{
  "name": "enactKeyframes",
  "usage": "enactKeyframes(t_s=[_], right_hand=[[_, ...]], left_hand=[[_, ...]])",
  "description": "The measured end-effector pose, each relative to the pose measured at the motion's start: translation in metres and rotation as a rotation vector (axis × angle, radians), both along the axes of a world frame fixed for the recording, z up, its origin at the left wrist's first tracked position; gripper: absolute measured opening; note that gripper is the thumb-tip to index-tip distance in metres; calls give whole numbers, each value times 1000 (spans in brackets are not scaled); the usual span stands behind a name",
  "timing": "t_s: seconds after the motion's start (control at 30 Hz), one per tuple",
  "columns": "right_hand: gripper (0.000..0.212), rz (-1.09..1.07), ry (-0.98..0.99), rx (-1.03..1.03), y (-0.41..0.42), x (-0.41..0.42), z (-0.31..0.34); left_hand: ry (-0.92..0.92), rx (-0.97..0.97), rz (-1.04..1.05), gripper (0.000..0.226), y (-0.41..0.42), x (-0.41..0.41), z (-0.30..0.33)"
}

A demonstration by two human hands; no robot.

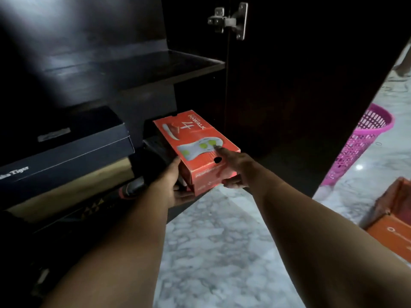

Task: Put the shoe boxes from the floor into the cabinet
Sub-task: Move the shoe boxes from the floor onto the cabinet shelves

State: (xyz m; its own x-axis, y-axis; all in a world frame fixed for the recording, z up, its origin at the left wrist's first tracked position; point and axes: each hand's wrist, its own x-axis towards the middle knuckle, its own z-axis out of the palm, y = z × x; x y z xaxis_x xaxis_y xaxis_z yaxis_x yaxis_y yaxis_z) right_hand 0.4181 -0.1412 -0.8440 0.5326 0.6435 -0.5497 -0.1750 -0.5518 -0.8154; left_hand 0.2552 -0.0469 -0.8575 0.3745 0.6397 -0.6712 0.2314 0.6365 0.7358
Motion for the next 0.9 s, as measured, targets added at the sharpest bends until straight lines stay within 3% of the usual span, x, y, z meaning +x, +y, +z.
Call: enactKeyframes(t_s=[0.13, 0.23, 0.43, 0.6, 0.8, 0.9], right_hand=[[46, -161, 5, 160, 24, 6, -5], [37, -155, 13, 210, 46, 4, -6], [41, -8, 110, 238, 74, -9, -17], [51, 44, 140, 216, 60, -21, -25], [50, 2, 18, 96, -4, -7, -39], [54, -67, -57, -18, -58, 10, -46]], left_hand=[[17, 71, 66, 63, 9, 11, 9], [-19, 137, 82, 58, 19, 18, 12], [-121, 307, 160, 42, 35, 27, 13], [48, 434, 178, 12, 17, 33, 10], [272, 526, 65, 49, -12, 45, -24], [298, 458, -114, 33, -57, 58, -29]])
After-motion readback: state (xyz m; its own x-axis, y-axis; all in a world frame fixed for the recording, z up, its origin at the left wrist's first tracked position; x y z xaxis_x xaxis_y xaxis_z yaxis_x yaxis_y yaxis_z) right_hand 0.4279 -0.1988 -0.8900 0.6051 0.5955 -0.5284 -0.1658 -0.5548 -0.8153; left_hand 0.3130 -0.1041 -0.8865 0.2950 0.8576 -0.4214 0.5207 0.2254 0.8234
